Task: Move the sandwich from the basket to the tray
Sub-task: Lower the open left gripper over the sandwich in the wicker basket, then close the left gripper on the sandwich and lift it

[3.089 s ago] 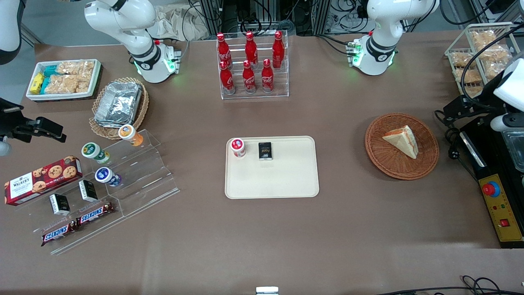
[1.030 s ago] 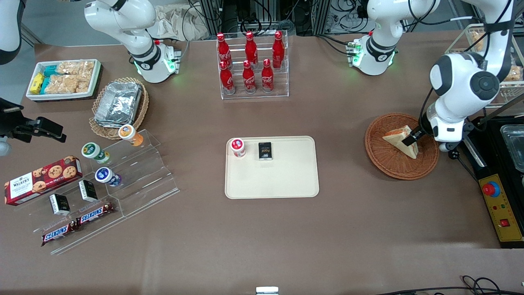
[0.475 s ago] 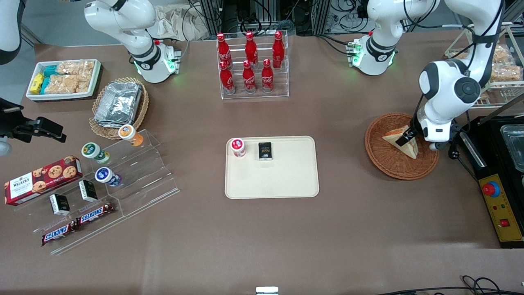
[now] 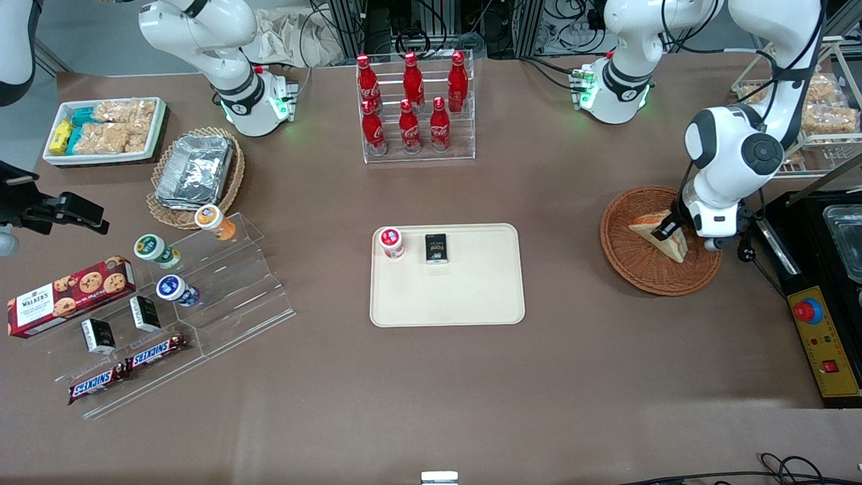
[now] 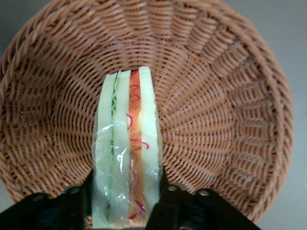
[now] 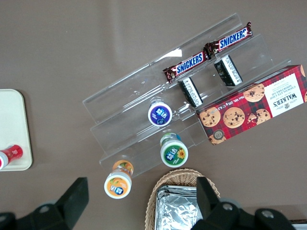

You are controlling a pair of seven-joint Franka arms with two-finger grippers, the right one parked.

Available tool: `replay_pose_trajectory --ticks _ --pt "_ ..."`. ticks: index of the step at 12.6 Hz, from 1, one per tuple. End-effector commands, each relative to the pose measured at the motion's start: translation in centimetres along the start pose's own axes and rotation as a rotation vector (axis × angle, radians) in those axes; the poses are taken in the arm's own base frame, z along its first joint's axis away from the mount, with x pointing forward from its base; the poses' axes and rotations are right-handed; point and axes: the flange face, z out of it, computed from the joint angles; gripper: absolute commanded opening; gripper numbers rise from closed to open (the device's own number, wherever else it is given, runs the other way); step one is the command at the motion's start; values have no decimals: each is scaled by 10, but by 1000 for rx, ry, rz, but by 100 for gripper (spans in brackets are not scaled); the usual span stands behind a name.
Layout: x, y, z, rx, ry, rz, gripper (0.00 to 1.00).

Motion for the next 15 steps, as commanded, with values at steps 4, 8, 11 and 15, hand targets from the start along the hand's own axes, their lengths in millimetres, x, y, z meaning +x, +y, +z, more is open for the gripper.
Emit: replay_pose_trajectory --ticks 4,8,11,15 --pt "12 35 -73 9 23 20 0" --pt "29 79 -186 93 -63 173 0" --pt "-7 120 -243 104 -59 368 0" --pt "-111 201 -247 155 0 695 0"
